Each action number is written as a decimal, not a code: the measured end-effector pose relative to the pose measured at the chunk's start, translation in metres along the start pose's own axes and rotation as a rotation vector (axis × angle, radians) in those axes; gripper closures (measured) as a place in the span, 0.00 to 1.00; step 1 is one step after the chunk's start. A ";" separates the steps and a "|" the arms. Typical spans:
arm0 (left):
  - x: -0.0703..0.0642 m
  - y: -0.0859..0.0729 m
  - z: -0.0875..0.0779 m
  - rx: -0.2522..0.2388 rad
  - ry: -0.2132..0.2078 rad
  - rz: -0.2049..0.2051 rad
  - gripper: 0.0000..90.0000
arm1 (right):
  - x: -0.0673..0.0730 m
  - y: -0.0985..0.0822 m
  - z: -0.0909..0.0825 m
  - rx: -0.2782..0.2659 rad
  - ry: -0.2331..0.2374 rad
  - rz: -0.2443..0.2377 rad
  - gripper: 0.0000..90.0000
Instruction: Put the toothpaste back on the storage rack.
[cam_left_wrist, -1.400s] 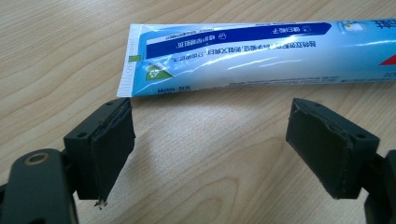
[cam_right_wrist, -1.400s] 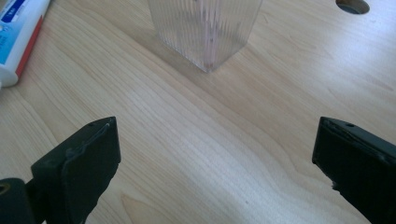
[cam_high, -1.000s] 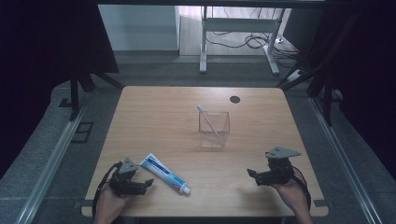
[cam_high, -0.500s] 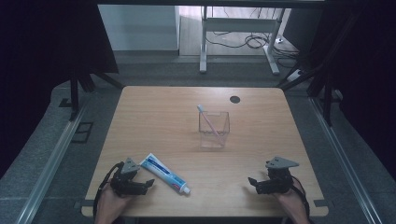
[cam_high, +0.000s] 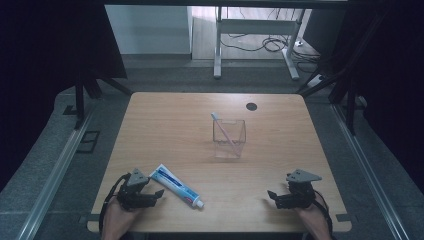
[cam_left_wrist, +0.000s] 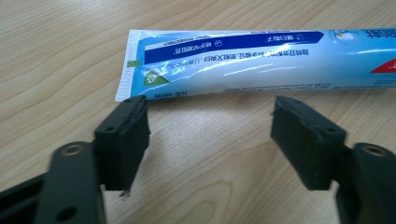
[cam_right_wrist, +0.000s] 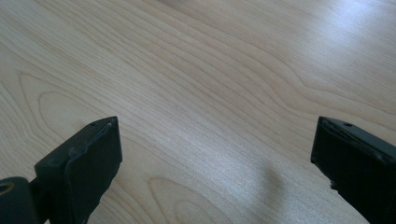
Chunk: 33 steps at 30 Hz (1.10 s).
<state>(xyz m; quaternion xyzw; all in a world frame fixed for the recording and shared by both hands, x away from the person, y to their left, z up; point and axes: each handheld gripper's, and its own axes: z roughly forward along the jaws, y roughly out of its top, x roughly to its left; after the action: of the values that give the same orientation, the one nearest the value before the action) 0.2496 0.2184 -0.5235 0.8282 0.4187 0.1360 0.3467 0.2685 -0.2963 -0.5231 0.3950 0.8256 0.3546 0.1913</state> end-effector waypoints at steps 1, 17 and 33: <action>0.000 0.000 -0.002 -0.001 0.000 -0.003 0.40 | 0.000 0.000 0.000 -0.002 0.001 0.001 0.02; -0.001 0.002 -0.001 0.032 -0.019 -0.023 0.97 | 0.003 0.001 0.000 -0.016 0.012 -0.006 0.05; 0.000 0.020 0.016 0.053 0.018 0.002 0.99 | 0.002 0.001 -0.002 -0.018 0.014 0.000 0.07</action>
<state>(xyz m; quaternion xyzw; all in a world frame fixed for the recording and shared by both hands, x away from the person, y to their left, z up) 0.2698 0.2028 -0.5215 0.8362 0.4247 0.1326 0.3205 0.2665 -0.2949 -0.5212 0.3906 0.8238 0.3648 0.1889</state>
